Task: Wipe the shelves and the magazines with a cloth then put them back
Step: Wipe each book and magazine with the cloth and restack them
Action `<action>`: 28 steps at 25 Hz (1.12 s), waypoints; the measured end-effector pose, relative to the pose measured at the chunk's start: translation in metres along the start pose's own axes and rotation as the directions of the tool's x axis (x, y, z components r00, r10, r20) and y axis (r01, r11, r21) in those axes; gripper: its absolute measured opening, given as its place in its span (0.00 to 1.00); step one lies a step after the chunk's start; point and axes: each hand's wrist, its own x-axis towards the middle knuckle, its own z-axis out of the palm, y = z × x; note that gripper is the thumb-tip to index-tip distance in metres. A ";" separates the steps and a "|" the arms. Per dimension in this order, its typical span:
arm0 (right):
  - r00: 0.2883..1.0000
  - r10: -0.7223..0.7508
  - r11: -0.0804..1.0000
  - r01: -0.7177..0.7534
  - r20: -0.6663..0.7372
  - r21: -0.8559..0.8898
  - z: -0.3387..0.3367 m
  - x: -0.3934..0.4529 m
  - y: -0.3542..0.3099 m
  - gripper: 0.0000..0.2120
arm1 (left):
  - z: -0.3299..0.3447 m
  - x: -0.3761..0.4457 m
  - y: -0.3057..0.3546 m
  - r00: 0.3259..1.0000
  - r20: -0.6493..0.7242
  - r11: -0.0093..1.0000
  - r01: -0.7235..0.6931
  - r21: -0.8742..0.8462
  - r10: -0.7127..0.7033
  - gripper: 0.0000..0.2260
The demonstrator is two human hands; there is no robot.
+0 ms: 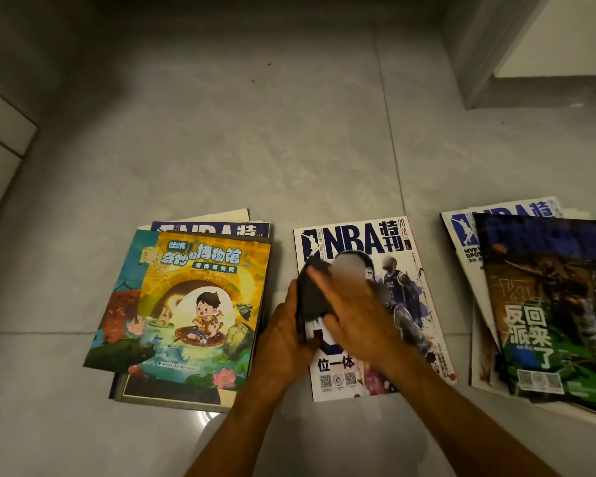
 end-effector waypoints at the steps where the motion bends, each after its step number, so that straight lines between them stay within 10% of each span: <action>1: 0.986 0.168 0.984 -0.169 0.021 0.065 -0.008 0.017 0.012 0.33 | 0.000 0.000 0.001 0.999 0.003 0.999 0.036 -0.015 -0.036 0.42; 4: 0.936 0.342 0.935 -0.348 -0.082 -0.065 -0.018 0.049 0.017 0.33 | 0.001 -0.002 0.002 1.000 0.003 0.999 0.030 0.043 -0.030 0.38; 10: 0.998 -0.040 0.995 0.044 0.041 -0.088 -0.007 0.056 -0.005 0.25 | 0.001 0.001 0.006 0.999 0.015 0.986 0.026 0.163 -0.029 0.40; 17: 0.884 0.434 0.895 -0.445 -0.173 -0.029 -0.035 0.039 0.066 0.26 | -0.002 0.004 0.006 0.995 0.034 0.988 0.087 0.131 -0.092 0.43; 23: 0.996 -0.071 0.994 0.075 0.048 -0.080 -0.008 0.056 -0.010 0.25 | -0.005 0.001 0.013 0.998 0.041 0.978 0.041 0.204 -0.050 0.39; 28: 0.936 0.323 0.945 -0.327 -0.140 -0.009 -0.039 0.036 0.086 0.25 | -0.005 -0.002 0.015 0.993 0.076 0.988 0.078 0.136 -0.089 0.41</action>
